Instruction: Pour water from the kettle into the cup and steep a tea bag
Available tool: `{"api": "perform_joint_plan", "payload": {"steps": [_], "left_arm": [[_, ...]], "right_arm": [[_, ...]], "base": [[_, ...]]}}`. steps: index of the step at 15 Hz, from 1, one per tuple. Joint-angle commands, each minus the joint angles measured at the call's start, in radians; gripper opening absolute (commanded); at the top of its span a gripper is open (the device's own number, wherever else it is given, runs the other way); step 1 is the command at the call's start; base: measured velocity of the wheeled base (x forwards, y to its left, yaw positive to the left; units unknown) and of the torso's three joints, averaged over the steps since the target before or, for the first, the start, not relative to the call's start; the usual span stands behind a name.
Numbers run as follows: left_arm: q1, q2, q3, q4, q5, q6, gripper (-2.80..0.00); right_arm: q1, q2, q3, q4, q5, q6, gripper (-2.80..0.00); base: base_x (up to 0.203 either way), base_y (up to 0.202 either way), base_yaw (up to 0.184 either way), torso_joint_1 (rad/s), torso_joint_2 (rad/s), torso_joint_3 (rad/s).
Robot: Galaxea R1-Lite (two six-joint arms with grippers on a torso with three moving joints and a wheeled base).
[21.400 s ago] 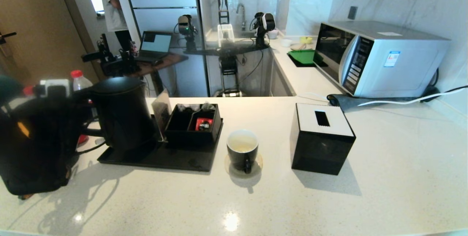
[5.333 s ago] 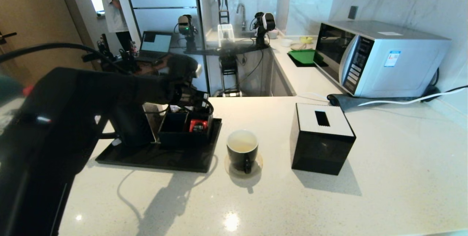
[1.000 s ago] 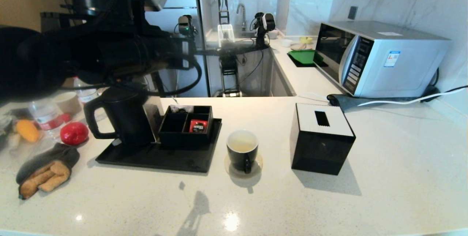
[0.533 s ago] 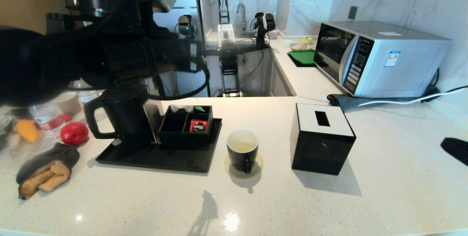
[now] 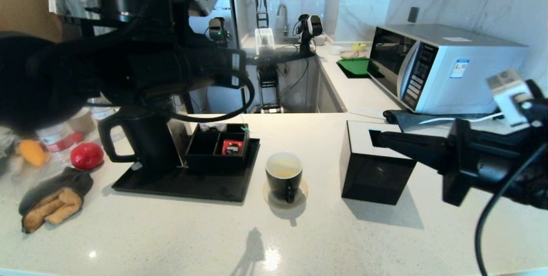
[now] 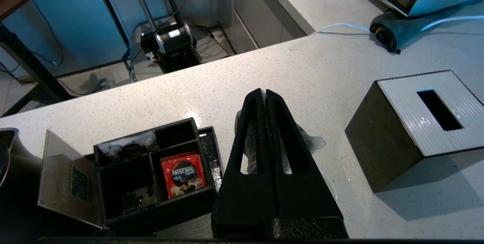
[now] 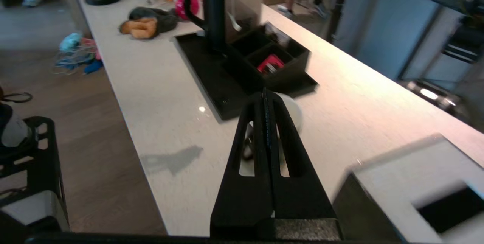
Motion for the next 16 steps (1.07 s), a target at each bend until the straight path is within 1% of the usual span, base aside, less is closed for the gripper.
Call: {"api": "perform_joint_plan", "payload": {"steps": [1, 4, 9, 10, 12, 13, 16], "left_arm": [[-0.008, 0.004, -0.002, -0.001, 0.002, 0.0, -2.8], [-0.017, 0.003, 0.0, -0.001, 0.0, 0.0, -2.8], [-0.03, 0.004, 0.0, -0.001, 0.001, -0.001, -2.8], [-0.03, 0.003, 0.0, -0.001, 0.0, -0.001, -2.8], [-0.03, 0.001, 0.0, -0.001, 0.001, -0.001, -2.8], [-0.03, 0.001, 0.0, -0.001, 0.002, -0.001, -2.8], [-0.03, 0.001, 0.0, -0.001, -0.008, -0.003, -2.8]], "right_arm": [[0.088, 0.221, -0.105, -0.081, 0.004, 0.026, -2.8], [0.144, 0.312, -0.186, -0.144, 0.004, 0.065, -2.8], [0.178, 0.375, -0.241, -0.152, 0.003, 0.066, -2.8], [0.183, 0.388, -0.258, -0.152, 0.002, 0.066, 0.0], [0.201, 0.411, -0.292, -0.153, 0.0, 0.08, 0.0], [0.216, 0.424, -0.306, -0.164, 0.0, 0.107, 0.0], [0.239, 0.509, -0.352, -0.3, 0.0, 0.157, 0.0]], "base": [[0.0, 0.0, 0.0, 0.0, 0.0, 0.0], [0.0, 0.0, 0.0, 0.0, 0.0, 0.0], [0.0, 0.0, 0.0, 0.0, 0.0, 0.0], [0.0, 0.0, 0.0, 0.0, 0.0, 0.0], [0.0, 0.0, 0.0, 0.0, 0.0, 0.0], [0.0, 0.0, 0.0, 0.0, 0.0, 0.0], [0.0, 0.0, 0.0, 0.0, 0.0, 0.0]]}}
